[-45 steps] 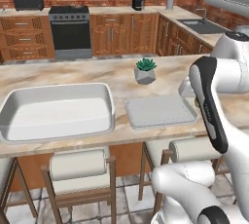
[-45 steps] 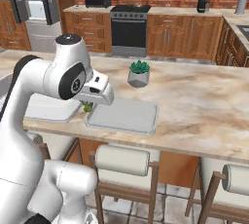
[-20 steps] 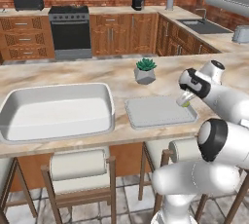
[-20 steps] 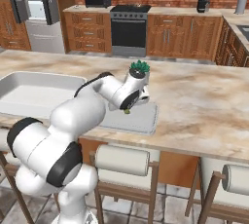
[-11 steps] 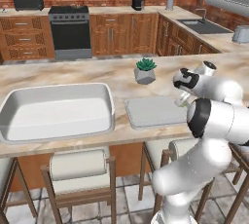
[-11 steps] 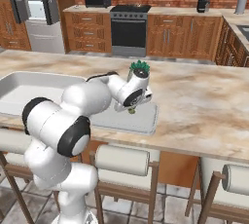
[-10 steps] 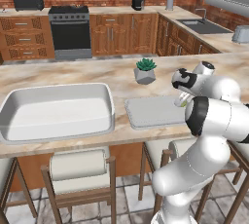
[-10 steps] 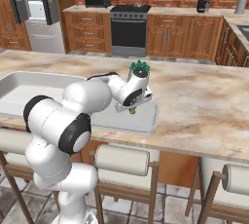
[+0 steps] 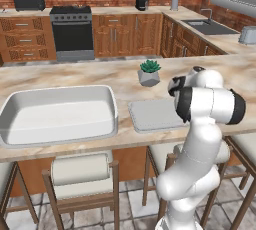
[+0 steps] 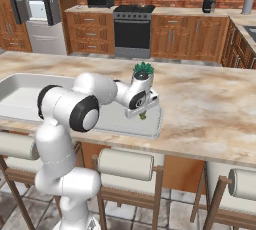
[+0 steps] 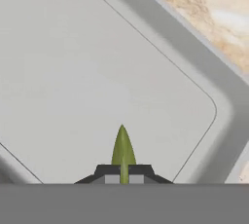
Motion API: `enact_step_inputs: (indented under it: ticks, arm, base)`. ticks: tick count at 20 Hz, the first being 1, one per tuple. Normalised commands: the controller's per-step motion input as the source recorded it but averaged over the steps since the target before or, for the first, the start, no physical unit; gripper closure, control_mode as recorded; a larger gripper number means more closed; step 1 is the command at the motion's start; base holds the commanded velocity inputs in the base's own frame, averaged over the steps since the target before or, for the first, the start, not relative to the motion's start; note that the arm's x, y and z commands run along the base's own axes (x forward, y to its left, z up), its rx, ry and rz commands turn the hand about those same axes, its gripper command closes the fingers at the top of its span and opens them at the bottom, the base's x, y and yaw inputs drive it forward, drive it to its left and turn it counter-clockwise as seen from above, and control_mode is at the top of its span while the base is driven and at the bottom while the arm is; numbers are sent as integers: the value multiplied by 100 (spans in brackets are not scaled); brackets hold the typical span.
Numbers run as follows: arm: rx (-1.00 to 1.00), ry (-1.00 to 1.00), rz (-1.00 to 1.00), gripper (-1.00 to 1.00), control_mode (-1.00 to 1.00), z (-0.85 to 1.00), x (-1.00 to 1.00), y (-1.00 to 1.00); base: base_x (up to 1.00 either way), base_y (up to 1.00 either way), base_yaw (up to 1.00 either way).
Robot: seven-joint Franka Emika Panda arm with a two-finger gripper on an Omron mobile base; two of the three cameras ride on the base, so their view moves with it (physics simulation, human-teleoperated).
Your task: Place the cold items (lemon wedge and cucumber) from the fridge in one tupperware on the dining counter. Place the warm items (hot dog and kebab skewer) in the stove area in another tupperware.
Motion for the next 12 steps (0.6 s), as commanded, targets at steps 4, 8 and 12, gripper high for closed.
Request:
enact_step_inputs:
  ticks: [4,8,12]
  arm:
    - [-4,8,-2,100,-100,-18,51,-19]
    - [0,0,0,100,-100,-9,29,0]
    - [0,0,0,100,-100,-15,3,0]
  base:
    - [0,0,0]
    - [0,0,0]
    - [0,0,0]
